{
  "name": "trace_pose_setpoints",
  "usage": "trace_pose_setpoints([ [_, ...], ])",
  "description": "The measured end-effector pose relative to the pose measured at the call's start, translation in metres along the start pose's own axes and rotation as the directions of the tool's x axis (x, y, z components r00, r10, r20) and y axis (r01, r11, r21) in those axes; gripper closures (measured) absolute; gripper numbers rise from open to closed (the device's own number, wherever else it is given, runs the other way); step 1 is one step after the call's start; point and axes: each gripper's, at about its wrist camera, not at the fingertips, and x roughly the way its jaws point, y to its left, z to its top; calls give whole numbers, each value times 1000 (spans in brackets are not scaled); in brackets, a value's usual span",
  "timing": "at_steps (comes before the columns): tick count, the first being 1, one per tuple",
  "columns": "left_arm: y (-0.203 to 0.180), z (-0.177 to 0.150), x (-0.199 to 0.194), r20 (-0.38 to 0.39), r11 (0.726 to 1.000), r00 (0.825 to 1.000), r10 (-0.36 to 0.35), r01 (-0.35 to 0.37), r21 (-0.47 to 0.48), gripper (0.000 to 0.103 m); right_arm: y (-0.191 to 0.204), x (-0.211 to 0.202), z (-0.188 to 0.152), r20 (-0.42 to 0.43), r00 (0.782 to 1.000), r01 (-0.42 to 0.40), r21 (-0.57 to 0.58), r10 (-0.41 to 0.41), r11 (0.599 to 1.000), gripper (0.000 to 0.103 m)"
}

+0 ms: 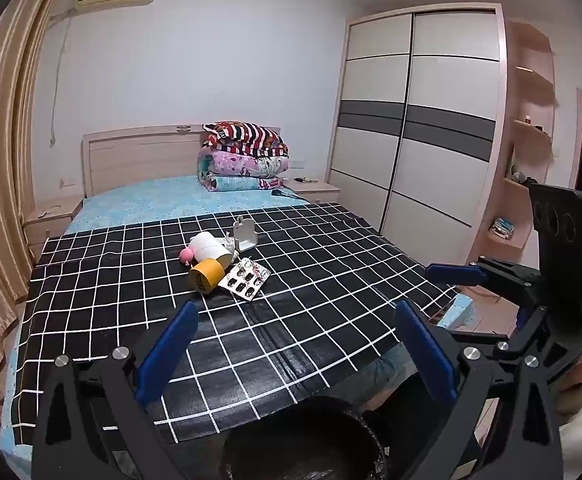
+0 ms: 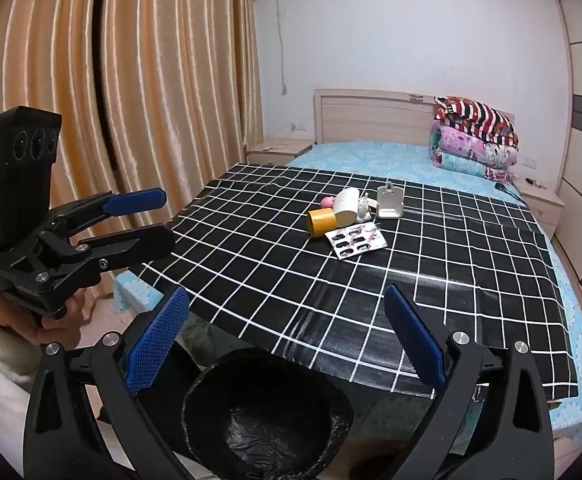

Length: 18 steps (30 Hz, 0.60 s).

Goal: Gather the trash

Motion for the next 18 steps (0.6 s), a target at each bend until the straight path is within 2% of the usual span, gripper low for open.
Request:
trace_pose_setpoints([
  [18, 0, 3, -2, 1, 1000, 1000, -7, 7, -3, 8, 2, 0, -1, 1, 1000, -3, -10, 3, 1000, 4],
])
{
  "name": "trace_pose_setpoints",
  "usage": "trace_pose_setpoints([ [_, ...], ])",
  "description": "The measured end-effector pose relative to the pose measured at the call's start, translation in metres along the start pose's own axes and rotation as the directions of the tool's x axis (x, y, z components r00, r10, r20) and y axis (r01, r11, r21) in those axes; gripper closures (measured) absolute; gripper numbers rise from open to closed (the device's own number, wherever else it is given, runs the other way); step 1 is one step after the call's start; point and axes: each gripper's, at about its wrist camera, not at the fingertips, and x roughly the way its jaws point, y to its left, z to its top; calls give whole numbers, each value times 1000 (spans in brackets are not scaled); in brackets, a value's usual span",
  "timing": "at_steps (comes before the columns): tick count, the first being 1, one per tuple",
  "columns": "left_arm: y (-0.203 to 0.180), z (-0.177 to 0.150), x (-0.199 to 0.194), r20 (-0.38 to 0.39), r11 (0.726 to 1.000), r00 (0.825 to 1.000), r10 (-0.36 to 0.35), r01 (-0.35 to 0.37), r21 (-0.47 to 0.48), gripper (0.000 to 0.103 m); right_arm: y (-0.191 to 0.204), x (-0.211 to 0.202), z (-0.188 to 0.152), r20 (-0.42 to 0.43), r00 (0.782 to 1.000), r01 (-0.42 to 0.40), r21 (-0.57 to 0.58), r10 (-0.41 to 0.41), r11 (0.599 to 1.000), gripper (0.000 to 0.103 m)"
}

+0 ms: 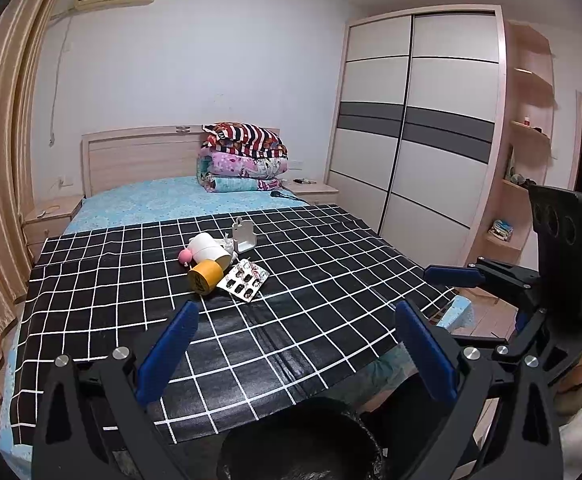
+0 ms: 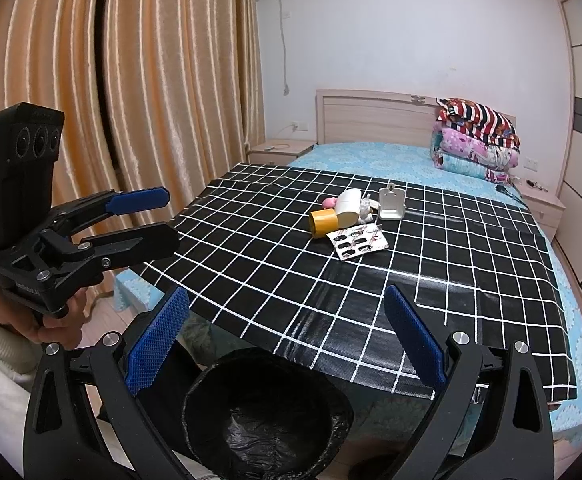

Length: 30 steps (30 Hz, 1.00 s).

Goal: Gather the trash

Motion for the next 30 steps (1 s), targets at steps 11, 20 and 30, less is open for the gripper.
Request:
trace_pose_setpoints([
  [11, 0, 1, 1, 2, 1000, 1000, 0, 0, -5, 8, 1, 0, 0, 1, 1000, 1, -1, -1, 1000, 4],
  [20, 1, 0, 0, 5, 1000, 1000, -2, 2, -6, 8, 2, 0, -1, 3, 1000, 0, -7, 0, 1000, 4],
  [30, 1, 0, 0, 7, 1000, 1000, -4, 4, -8, 8, 2, 0, -1, 5, 1000, 0, -10, 0, 1000, 4],
])
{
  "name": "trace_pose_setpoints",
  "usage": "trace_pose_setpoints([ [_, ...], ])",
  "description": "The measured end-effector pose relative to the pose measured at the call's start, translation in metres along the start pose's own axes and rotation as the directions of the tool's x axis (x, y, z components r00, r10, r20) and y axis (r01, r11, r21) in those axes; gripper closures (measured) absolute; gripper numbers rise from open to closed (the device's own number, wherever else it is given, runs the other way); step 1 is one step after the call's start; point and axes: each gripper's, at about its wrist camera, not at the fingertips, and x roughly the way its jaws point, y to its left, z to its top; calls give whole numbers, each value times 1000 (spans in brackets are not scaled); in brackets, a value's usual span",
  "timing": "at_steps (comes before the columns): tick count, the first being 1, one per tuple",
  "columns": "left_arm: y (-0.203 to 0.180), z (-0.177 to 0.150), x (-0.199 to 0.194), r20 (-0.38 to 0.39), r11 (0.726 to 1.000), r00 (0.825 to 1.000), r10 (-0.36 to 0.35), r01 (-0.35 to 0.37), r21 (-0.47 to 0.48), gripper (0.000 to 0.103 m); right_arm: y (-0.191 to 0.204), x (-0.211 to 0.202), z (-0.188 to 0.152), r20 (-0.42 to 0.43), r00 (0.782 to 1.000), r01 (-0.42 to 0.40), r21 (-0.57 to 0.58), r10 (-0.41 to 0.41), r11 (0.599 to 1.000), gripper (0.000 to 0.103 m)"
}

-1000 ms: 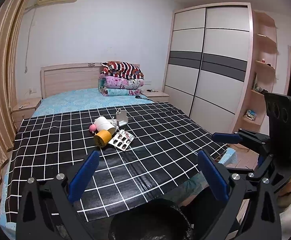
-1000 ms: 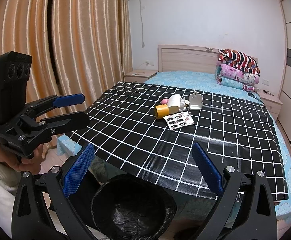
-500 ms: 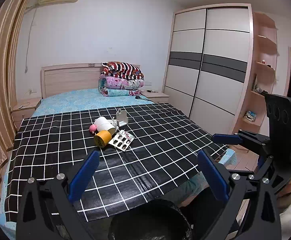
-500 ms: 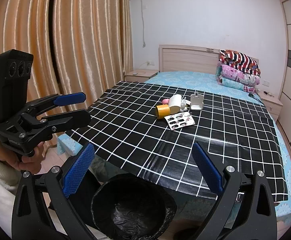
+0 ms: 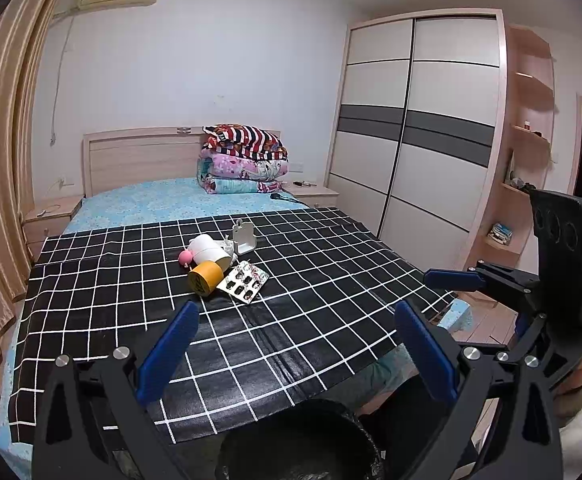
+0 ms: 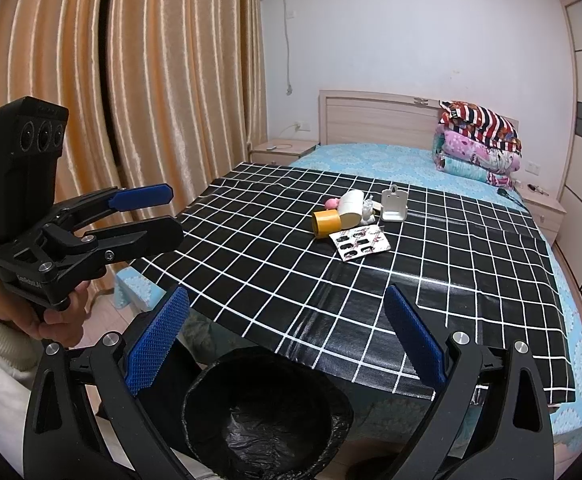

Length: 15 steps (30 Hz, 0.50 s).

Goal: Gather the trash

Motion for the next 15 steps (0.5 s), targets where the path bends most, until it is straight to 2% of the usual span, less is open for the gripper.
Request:
trace_pose_setpoints([
  [15, 2, -1, 0, 3, 1000, 1000, 3, -3, -3, 8, 0, 0, 0, 0, 1000, -1, -2, 1, 1000, 4],
])
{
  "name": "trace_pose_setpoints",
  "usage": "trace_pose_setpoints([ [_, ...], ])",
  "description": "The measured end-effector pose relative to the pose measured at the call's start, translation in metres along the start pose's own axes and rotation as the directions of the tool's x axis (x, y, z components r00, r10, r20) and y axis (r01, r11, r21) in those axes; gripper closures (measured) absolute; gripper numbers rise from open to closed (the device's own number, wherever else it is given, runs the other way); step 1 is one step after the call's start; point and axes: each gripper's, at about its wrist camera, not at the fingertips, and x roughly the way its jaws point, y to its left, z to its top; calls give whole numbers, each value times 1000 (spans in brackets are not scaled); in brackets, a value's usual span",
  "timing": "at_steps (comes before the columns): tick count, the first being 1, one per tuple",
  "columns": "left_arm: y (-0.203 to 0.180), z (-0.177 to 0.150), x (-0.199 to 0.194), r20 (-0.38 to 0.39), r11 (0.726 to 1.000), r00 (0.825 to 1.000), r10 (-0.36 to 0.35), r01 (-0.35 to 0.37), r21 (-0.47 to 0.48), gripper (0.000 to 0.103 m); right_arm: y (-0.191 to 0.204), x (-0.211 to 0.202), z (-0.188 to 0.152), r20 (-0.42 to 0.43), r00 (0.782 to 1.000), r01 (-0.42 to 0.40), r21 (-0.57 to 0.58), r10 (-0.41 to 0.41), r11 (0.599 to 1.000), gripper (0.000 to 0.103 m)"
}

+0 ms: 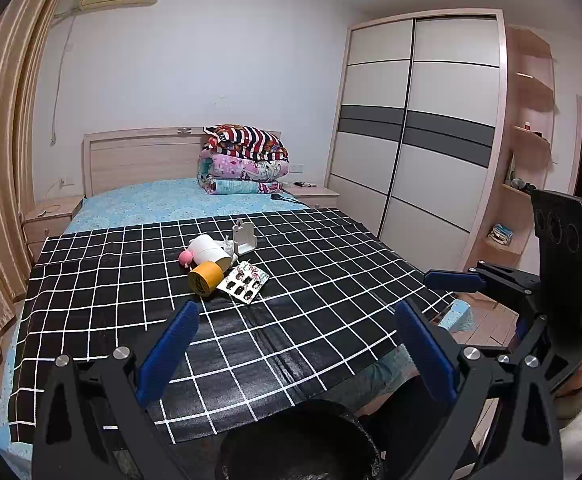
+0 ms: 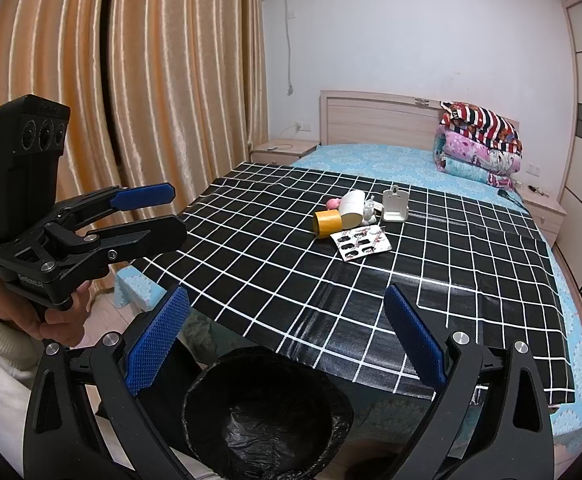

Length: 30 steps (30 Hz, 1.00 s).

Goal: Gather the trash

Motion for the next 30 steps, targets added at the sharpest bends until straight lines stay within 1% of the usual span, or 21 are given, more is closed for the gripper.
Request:
trace_pose_setpoints([
  [21, 2, -2, 3, -1, 1000, 1000, 4, -4, -8, 8, -2, 0, -1, 0, 1000, 3, -4, -3, 1000, 4],
  [27, 18, 0, 17, -16, 1000, 1000, 15, -15, -19, 8, -6, 15, 4, -15, 1000, 15, -26, -15, 1000, 4],
  [30, 32, 3, 34, -37, 999, 999, 32, -33, -22, 8, -8, 29, 9, -29, 999, 26, -37, -27, 999, 4],
])
